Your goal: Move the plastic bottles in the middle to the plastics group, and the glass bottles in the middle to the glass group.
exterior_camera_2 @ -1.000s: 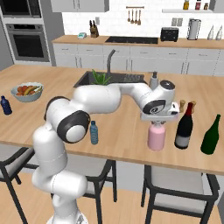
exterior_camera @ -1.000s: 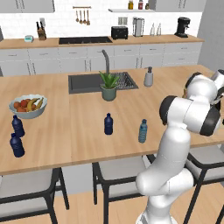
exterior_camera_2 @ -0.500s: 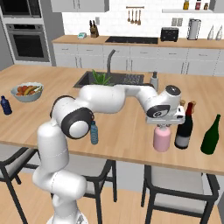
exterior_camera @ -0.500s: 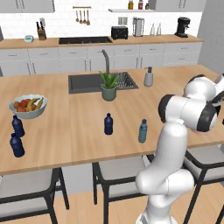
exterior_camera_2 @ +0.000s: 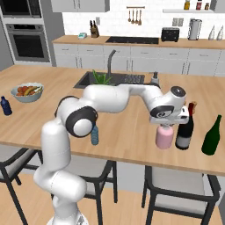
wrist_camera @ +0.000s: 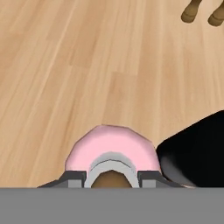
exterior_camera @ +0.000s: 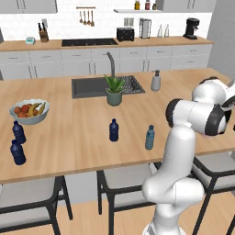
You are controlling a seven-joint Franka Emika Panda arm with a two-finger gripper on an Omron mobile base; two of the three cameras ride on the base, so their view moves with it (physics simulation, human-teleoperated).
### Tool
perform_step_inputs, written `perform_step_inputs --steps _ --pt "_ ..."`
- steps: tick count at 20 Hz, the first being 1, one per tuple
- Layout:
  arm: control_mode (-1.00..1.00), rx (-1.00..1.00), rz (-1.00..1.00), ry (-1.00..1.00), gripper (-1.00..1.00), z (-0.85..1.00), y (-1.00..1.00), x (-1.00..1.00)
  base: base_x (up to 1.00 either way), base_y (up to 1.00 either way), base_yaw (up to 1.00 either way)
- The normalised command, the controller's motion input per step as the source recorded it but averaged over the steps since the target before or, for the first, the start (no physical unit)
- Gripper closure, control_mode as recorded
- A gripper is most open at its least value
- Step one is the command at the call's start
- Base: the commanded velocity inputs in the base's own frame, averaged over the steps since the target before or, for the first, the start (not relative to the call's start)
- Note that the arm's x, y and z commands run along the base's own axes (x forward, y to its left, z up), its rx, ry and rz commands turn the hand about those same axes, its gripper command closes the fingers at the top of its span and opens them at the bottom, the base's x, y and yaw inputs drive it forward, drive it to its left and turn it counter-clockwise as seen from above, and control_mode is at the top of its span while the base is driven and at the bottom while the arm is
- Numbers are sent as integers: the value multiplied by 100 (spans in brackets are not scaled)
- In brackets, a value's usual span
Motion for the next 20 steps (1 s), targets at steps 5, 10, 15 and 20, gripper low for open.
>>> perform_step_inputs --steps 5,10,15,20 --pt "-100 0 0 -4 100 -29 0 0 0 0 0" --pt "-100 0 0 -10 100 -60 0 0 0 0 0" --pt "-100 0 0 -7 100 -29 0 -5 0 0 0" --pt "-100 0 0 -11 100 1 0 -17 0 0 0"
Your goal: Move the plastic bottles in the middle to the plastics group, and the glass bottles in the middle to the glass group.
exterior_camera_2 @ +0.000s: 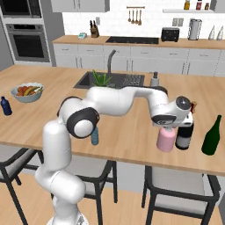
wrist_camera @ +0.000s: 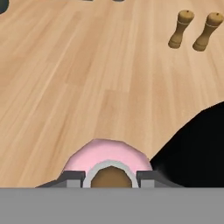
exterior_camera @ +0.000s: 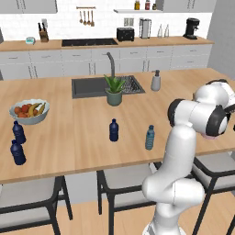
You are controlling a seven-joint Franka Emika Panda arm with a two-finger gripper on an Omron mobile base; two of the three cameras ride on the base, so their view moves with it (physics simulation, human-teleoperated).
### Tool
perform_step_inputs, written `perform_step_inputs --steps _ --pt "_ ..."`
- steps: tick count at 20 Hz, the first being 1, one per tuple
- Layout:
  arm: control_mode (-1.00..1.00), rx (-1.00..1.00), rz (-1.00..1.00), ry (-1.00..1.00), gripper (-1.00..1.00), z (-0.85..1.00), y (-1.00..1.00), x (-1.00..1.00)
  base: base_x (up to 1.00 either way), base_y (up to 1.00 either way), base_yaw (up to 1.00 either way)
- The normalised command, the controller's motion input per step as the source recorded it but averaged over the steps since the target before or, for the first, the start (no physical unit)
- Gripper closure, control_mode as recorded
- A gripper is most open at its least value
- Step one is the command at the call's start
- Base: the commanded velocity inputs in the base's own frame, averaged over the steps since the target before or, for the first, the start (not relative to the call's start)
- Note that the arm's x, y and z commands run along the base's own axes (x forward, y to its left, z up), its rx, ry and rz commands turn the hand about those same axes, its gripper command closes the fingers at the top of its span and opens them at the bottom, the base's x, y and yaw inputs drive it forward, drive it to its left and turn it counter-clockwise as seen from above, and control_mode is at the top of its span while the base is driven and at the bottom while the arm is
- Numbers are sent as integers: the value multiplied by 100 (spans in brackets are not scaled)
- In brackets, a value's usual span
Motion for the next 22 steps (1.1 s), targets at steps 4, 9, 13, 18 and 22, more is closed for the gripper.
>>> perform_step_inputs --steps 4,9,13,18,22 --pt "-100 0 0 -4 100 -3 0 0 0 0 0" --pt "-100 0 0 0 -100 0 0 0 0 0 0" --pt "-100 0 0 0 -100 0 0 0 0 0 0" --pt "-100 0 0 -1 -100 0 0 -1 0 0 0" --pt "-100 0 0 -4 -100 27 0 -9 0 0 0"
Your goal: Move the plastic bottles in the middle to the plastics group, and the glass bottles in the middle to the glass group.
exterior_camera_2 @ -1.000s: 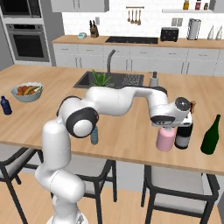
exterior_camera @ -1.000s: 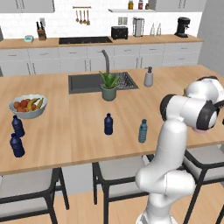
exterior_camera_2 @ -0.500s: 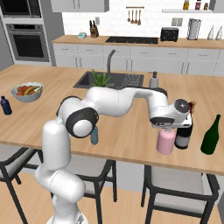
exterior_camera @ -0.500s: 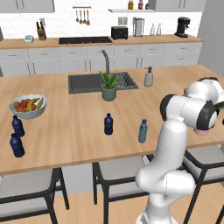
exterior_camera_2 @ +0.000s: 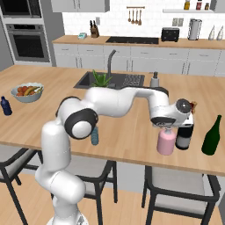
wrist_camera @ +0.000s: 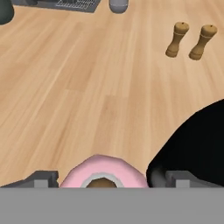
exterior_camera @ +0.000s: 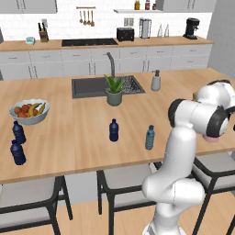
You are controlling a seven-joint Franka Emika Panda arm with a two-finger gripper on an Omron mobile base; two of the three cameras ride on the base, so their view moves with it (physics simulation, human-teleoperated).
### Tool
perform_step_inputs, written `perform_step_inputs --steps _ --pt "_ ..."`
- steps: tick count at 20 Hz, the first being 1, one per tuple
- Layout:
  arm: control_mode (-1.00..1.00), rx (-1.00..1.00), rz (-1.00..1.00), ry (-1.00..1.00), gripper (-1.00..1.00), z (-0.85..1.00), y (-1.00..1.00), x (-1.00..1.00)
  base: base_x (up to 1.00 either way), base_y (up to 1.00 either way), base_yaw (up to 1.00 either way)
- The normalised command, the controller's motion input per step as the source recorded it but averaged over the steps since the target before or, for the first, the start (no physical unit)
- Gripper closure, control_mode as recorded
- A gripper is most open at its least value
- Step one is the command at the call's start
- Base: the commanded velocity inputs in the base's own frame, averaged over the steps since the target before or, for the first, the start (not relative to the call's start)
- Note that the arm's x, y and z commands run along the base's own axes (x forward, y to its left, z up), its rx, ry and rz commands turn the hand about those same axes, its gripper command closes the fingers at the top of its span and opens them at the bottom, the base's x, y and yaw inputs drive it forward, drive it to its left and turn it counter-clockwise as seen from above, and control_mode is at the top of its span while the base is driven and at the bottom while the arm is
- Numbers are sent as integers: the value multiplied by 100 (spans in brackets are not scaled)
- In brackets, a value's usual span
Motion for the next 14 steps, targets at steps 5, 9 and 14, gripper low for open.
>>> perform_step_inputs --steps 5,9,14 --pt "-100 -3 -1 0 -100 80 27 -24 0 0 0" --pt "-100 -7 -8 0 -100 39 69 -24 0 0 0" --pt "-100 -15 0 0 -100 4 100 0 0 0 0"
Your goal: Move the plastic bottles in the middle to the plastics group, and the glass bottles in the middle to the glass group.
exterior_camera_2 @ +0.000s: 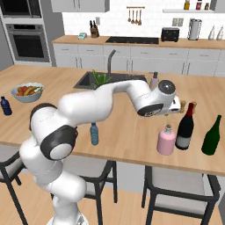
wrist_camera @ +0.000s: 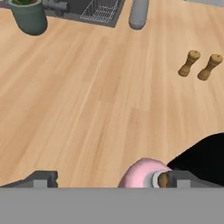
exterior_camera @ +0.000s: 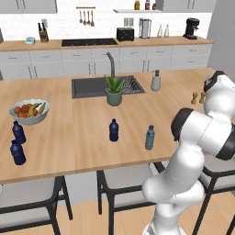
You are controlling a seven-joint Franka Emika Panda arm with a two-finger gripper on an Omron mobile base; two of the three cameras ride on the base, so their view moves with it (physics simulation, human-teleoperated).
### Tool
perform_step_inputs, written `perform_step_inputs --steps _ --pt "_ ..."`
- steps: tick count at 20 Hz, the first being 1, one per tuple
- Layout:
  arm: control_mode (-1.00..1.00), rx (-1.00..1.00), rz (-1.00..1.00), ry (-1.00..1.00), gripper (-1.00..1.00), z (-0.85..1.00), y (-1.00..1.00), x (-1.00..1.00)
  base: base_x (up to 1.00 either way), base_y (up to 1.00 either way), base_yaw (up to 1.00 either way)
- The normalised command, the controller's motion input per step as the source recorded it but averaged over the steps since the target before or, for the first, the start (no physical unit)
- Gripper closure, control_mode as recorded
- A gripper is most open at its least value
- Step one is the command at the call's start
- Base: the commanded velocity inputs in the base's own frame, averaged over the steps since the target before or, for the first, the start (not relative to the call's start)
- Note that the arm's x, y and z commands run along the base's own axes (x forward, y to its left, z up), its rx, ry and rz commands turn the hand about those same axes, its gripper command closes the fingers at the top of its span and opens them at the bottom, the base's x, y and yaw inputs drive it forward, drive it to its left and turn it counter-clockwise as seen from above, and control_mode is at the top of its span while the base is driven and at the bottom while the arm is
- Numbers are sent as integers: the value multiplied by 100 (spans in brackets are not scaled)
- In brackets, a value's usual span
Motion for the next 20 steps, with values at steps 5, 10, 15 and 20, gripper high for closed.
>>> perform_step_inputs --steps 5,10,15,20 --pt "-100 -12 0 7 -100 2 100 0 0 0 0" --pt "-100 -7 0 15 -100 0 100 0 0 0 0" --pt "-100 -2 0 18 -100 0 100 0 0 0 0" --pt "-100 1 -1 9 -100 0 100 0 0 0 0"
